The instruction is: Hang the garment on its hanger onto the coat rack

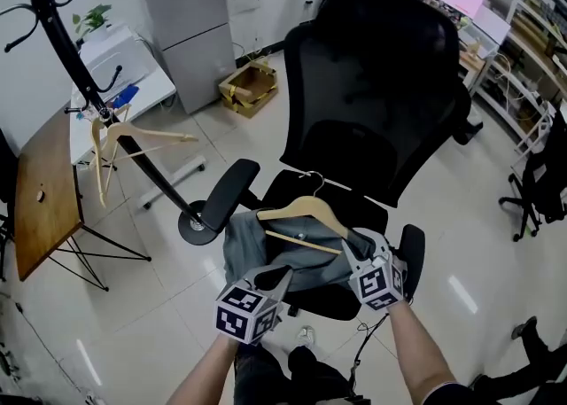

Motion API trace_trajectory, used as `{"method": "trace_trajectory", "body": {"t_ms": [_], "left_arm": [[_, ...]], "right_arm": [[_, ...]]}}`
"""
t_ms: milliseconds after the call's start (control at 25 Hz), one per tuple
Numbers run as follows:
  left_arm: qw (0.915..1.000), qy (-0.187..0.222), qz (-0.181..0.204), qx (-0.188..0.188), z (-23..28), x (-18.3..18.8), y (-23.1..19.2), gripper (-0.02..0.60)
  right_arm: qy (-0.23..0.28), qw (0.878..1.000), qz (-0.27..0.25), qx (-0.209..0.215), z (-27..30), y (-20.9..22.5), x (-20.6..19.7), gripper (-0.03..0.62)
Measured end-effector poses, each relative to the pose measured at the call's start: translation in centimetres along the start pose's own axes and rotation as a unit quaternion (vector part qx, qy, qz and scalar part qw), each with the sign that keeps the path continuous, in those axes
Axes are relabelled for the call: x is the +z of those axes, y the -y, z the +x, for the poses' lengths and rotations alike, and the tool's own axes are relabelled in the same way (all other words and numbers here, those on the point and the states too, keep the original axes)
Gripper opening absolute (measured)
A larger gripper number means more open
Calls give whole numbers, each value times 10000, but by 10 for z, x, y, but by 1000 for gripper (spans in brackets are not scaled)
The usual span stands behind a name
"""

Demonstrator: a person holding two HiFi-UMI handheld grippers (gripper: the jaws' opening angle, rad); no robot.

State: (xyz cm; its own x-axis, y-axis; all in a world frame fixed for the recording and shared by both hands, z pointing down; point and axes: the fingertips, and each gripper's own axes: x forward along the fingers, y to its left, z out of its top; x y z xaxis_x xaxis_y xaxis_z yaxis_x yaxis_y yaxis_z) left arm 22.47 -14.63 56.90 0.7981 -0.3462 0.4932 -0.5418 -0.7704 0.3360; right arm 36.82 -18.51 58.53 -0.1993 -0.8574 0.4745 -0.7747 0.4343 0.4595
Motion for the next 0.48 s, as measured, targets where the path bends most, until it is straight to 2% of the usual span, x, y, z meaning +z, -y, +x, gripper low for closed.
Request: {"method": "trace_trajectory", "body": {"t_ms": [120,280,480], "left_arm": [[9999,98,-7,113,-6,3,3,6],[9996,180,16,212,-13,8,6,6],[9990,315,156,294,-27,20,14,6]], "right_arm": [[181,9996,203,0,-12,2,2,114],[431,9990,115,-97,-22,7,16,114],[839,9955,251,-367,-49,25,36,114]]}}
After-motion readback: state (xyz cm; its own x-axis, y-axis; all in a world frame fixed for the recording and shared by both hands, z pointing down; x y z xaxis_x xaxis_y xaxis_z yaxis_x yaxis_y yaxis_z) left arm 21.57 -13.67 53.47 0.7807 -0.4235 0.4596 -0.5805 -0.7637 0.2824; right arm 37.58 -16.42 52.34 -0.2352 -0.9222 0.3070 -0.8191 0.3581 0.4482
